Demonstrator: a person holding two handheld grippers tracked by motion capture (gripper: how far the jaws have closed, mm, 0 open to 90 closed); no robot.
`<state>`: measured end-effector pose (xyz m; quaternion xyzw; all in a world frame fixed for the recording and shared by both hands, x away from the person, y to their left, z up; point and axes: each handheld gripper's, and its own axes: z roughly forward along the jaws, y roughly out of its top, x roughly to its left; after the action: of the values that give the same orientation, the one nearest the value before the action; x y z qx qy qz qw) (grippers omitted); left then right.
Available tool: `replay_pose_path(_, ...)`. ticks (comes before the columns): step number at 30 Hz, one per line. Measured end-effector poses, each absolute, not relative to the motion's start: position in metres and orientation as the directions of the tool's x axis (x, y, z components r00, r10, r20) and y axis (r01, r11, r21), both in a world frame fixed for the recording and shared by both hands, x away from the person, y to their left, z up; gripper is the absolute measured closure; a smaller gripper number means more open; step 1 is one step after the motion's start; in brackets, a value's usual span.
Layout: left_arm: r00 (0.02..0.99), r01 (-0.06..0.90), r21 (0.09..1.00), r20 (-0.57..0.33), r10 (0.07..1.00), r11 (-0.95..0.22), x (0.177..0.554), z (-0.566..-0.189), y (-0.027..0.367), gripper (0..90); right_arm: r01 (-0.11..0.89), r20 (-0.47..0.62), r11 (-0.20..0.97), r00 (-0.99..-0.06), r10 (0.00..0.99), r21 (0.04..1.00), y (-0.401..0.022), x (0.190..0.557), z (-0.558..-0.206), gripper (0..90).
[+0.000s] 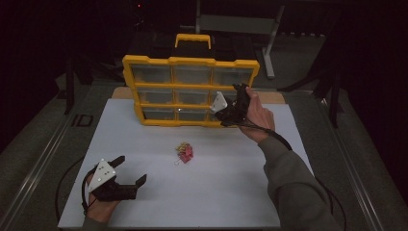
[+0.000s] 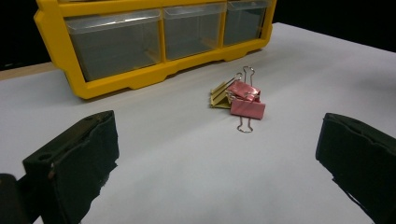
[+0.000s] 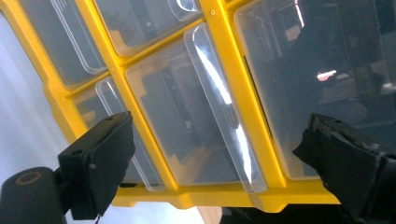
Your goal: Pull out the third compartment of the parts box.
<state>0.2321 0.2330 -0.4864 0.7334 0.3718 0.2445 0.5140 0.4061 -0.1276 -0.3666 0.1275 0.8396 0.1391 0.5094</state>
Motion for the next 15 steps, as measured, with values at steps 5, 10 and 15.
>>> replay_pose_path(5,0.603,0.294,0.936,-0.025,0.798,-0.193,0.2321,-0.4864,0.2332,0.0,0.063,-0.855,0.949,-0.418,0.307,0.309,-0.1268,0.4061,-0.3691,9.2)
replay_pose_path(10,0.604,0.296,0.935,-0.024,0.797,-0.196,0.2321,-0.4865,0.2329,0.0,0.053,-0.889,0.965,-0.379,0.256,0.255,-0.1245,0.4051,-0.3718,9.2)
replay_pose_path(15,0.602,0.296,0.936,-0.026,0.798,-0.193,0.2322,-0.4866,0.2331,0.0,0.033,-0.927,0.977,-0.312,0.21,0.21,-0.1225,0.4026,-0.3751,9.2)
